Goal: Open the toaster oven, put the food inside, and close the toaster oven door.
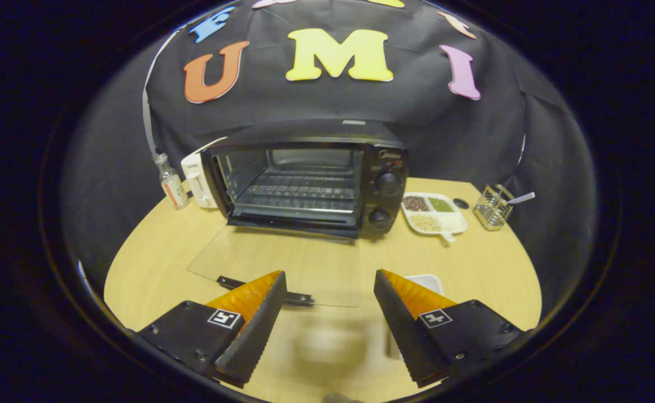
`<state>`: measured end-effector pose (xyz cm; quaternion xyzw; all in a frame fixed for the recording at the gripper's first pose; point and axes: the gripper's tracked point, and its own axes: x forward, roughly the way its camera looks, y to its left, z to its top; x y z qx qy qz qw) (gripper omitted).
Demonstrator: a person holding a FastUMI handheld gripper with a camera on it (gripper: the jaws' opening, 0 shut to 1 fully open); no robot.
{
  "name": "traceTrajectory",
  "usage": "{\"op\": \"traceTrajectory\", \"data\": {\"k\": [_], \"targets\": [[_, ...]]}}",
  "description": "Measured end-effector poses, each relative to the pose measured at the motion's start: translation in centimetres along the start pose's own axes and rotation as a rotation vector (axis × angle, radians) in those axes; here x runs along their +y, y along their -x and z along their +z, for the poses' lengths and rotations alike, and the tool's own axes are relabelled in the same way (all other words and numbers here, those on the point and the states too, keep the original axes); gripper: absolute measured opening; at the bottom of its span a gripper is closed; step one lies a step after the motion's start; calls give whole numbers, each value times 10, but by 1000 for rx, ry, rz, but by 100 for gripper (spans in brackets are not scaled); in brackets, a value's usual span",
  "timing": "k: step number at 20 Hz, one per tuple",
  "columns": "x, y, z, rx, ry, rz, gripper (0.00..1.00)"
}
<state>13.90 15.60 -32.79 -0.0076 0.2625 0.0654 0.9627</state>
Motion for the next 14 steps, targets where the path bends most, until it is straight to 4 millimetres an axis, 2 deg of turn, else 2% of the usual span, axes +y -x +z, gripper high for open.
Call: {"op": "traceTrajectory", "data": {"k": [4,8,11,14], "targets": [[-67,17,15,-38,25,-52,100],[-127,28,13,-39,16,-76,100],[-160,33,-1,-14,5,-53,100],[-174,30,-30,51,-36,48,100]]}}
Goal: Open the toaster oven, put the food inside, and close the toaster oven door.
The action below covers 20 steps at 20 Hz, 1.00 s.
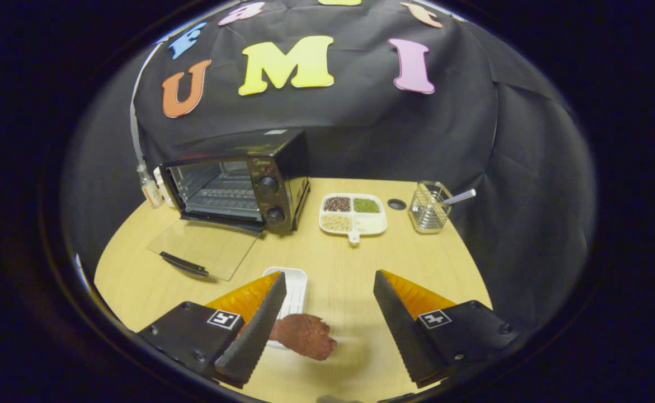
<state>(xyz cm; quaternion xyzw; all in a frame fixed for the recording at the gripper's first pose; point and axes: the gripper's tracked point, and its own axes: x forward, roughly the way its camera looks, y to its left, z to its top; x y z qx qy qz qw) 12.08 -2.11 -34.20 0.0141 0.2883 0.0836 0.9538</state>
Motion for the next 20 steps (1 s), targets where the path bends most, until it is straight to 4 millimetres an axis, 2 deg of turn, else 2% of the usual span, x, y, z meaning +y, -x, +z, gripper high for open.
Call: {"op": "traceTrajectory", "data": {"k": [1,5,7,10,12,16,20], "targets": [[-2,-2,-10,26,-26,41,100],[11,-13,-46,161,-146,224,97],[12,-15,-60,233,-201,271,89],[14,-20,-69,316,-327,344,64],[23,-19,-71,384,-393,422,47],[26,-19,-68,432,-475,486,20],[26,-14,-58,405,-484,490,17]]}}
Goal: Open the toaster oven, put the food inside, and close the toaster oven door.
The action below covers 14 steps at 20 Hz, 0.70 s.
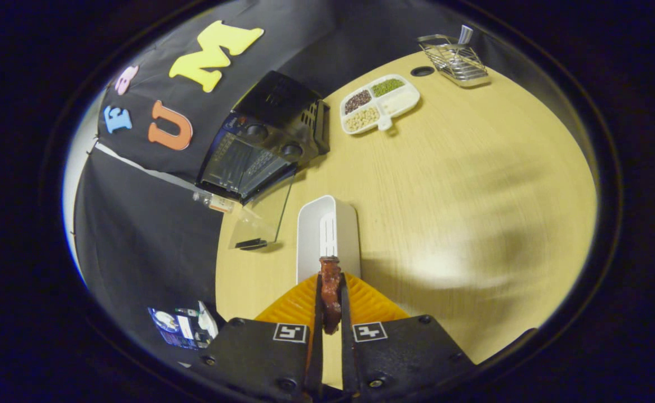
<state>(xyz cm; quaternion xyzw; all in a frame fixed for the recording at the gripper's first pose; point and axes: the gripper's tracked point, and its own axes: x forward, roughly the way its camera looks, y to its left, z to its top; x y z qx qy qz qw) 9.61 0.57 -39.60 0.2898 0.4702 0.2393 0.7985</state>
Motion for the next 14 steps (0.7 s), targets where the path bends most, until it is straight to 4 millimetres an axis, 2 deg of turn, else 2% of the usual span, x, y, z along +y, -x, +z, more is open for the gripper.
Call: {"op": "traceTrajectory", "data": {"k": [8,11,14], "targets": [[51,47,36,-117,0,75,16],[77,48,43,-167,-39,109,16],[107,37,45,-213,-101,156,16]]}}
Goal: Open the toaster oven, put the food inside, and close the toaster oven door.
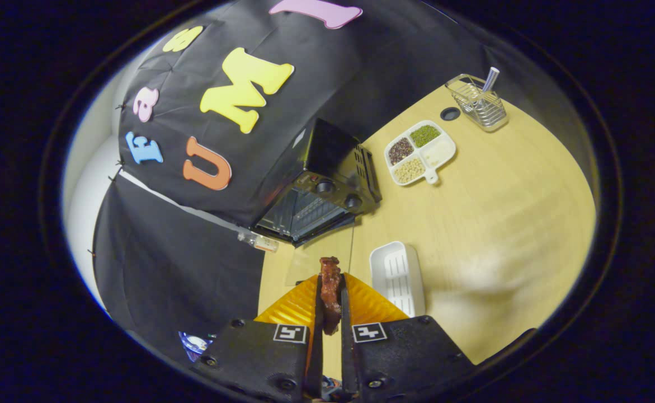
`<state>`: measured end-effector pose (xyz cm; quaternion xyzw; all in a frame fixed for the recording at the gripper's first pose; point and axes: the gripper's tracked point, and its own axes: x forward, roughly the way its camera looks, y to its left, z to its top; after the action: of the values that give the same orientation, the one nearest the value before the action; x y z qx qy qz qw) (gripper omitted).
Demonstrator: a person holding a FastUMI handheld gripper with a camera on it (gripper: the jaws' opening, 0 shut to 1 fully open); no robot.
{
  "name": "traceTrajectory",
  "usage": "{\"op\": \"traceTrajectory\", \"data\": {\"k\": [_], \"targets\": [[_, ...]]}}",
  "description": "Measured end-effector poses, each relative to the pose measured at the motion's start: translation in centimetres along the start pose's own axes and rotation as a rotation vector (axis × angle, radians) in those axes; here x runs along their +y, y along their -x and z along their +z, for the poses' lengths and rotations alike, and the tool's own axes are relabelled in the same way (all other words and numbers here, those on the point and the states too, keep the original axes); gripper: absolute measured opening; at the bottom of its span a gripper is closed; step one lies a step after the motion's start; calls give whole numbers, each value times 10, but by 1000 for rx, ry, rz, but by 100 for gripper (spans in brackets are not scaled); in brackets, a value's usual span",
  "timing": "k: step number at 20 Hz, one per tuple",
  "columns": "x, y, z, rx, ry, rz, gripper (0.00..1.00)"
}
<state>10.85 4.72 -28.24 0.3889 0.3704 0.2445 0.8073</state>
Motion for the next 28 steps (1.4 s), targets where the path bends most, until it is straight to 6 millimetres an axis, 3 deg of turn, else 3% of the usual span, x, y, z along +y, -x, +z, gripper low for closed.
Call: {"op": "traceTrajectory", "data": {"k": [3,6,13,16,22,28], "targets": [[24,-26,0,-82,-97,16,16],[46,-64,-7,-125,-211,53,16],[66,-164,4,-307,-431,44,16],[67,-207,4,-337,-478,30,16],[88,-272,17,-442,-480,50,16],[74,-318,32,-529,-508,-44,16]]}}
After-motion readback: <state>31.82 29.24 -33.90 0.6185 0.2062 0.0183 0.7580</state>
